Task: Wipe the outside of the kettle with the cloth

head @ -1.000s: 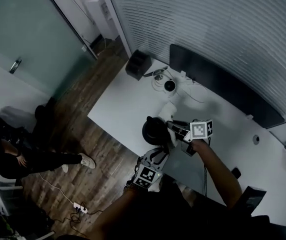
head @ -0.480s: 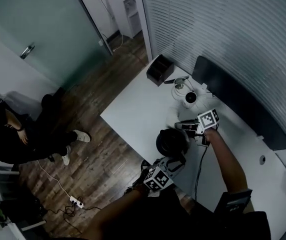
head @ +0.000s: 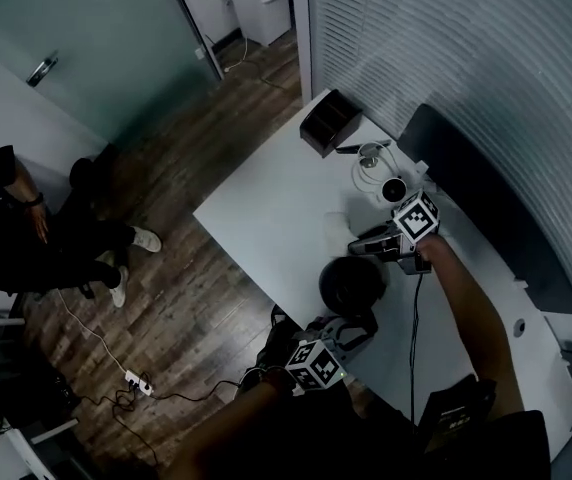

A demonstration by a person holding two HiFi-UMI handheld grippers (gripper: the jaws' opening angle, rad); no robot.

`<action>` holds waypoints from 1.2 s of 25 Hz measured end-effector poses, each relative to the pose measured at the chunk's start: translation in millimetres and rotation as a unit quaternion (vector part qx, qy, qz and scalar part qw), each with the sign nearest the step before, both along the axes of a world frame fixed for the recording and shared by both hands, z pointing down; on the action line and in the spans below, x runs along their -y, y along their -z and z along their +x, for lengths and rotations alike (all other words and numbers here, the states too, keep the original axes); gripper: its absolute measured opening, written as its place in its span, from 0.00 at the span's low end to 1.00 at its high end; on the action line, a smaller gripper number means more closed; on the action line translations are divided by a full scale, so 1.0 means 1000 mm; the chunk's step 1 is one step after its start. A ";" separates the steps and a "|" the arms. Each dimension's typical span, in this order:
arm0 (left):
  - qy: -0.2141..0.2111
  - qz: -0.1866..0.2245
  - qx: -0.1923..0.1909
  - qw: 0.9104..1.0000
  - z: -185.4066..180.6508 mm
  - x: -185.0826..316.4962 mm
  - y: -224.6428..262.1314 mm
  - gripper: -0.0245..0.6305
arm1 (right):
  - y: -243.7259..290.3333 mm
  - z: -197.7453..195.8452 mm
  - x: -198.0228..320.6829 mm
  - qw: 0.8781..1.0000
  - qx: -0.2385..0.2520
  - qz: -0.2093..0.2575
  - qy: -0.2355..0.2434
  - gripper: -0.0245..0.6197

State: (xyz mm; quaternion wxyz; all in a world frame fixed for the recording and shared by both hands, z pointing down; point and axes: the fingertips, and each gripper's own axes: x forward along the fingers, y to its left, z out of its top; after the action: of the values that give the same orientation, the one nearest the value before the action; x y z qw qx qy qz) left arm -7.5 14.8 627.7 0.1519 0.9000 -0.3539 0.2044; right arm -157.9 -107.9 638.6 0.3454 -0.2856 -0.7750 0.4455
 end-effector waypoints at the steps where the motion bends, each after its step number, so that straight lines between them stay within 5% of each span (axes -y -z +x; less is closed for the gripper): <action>1: -0.006 0.002 -0.001 1.000 -0.001 -0.001 -0.001 0.19 | 0.015 0.000 -0.005 1.000 0.014 0.004 0.023 0.09; 5: -0.013 0.009 0.000 1.000 -0.003 -0.002 -0.004 0.19 | 0.022 -0.008 -0.019 0.995 0.009 0.044 0.086 0.09; 11: -0.008 0.013 -0.012 1.000 -0.002 0.002 -0.001 0.19 | -0.054 -0.021 -0.005 0.992 -0.082 0.049 0.078 0.09; 19: -0.035 0.023 -0.011 0.999 0.001 -0.005 -0.005 0.19 | -0.025 -0.017 -0.022 0.976 -0.070 0.103 0.179 0.09; 24: -0.064 0.019 -0.020 0.998 -0.006 -0.006 -0.002 0.19 | -0.062 -0.023 -0.016 0.973 -0.130 0.078 0.172 0.09; 30: -0.117 0.018 -0.027 0.993 -0.008 -0.024 -0.011 0.19 | -0.022 -0.012 -0.022 0.979 -0.096 0.093 0.153 0.09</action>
State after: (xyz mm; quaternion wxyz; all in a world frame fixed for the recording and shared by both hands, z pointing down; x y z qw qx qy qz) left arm -16.0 39.2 638.8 0.1203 0.9430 -0.2454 0.1898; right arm -170.2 -86.1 661.1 0.5073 -0.3230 -0.7236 0.3388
